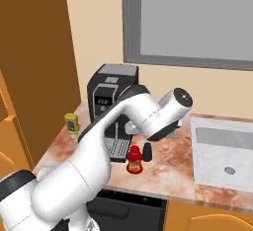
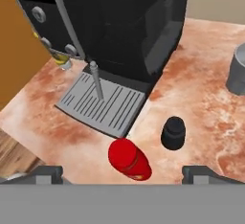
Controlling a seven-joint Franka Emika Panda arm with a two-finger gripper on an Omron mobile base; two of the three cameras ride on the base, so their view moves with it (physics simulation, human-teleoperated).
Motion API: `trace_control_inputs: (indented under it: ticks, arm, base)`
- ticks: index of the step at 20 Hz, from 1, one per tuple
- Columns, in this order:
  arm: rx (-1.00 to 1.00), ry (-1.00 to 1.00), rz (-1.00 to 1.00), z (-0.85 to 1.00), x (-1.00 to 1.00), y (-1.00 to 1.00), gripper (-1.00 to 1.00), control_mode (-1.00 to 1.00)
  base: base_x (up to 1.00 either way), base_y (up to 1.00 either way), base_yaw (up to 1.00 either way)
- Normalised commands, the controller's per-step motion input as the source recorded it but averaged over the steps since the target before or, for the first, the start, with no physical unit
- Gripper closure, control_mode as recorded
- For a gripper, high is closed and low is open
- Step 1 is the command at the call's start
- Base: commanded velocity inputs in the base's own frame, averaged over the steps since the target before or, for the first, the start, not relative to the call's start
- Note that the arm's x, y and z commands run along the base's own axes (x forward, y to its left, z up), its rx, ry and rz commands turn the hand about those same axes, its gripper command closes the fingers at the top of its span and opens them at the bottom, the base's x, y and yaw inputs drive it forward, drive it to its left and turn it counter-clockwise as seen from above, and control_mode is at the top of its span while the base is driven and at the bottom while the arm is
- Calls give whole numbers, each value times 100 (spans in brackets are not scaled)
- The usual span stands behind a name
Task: There are various items on the counter. Only move the condiments/shakers into the cabinet.
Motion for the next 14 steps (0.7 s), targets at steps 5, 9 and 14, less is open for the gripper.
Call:
trace_control_inputs:
  ticks: [5,9,14]
  arm:
    - [16,-21,38,-45,-8,-34,-100,-100]
    - [14,-16,36,-40,0,-19,-100,-100]
    - [10,-7,34,-44,0,-2,-100,-100]
  base:
    - [0,0,0]
    - [0,0,0]
    - [0,0,0]
